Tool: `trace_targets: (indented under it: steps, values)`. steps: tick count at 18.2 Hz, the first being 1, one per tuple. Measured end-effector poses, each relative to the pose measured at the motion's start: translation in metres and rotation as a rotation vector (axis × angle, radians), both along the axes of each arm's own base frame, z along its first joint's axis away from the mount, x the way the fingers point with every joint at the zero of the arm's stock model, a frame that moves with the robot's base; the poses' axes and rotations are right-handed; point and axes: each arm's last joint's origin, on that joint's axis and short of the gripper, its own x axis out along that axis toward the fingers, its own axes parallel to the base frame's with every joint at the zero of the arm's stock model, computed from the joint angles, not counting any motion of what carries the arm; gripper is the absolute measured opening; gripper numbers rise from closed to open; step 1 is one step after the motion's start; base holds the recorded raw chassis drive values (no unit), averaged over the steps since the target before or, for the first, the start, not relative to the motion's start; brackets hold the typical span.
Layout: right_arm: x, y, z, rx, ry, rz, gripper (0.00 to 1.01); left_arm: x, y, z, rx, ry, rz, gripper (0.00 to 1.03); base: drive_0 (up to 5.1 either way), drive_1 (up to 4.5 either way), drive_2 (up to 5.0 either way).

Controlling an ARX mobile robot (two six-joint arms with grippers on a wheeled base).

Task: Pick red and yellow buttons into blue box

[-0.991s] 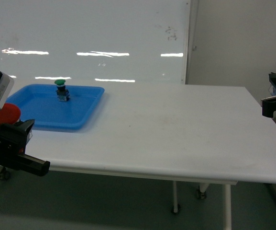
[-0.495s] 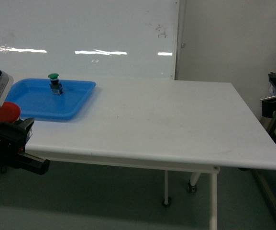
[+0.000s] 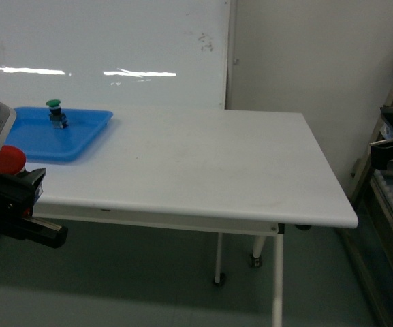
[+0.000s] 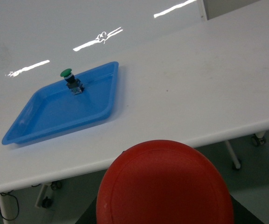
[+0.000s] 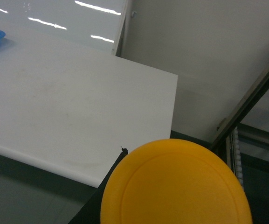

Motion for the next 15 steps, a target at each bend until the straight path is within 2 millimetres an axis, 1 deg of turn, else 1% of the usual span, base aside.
trace_targets:
  steps: [15]
  values:
    - [0.0000, 0.0000, 0.0000, 0.000, 0.000, 0.000, 0.27, 0.0000, -0.0003, 0.0001, 0.000, -0.001, -0.002, 0.25, 4.7, -2.31, -2.3]
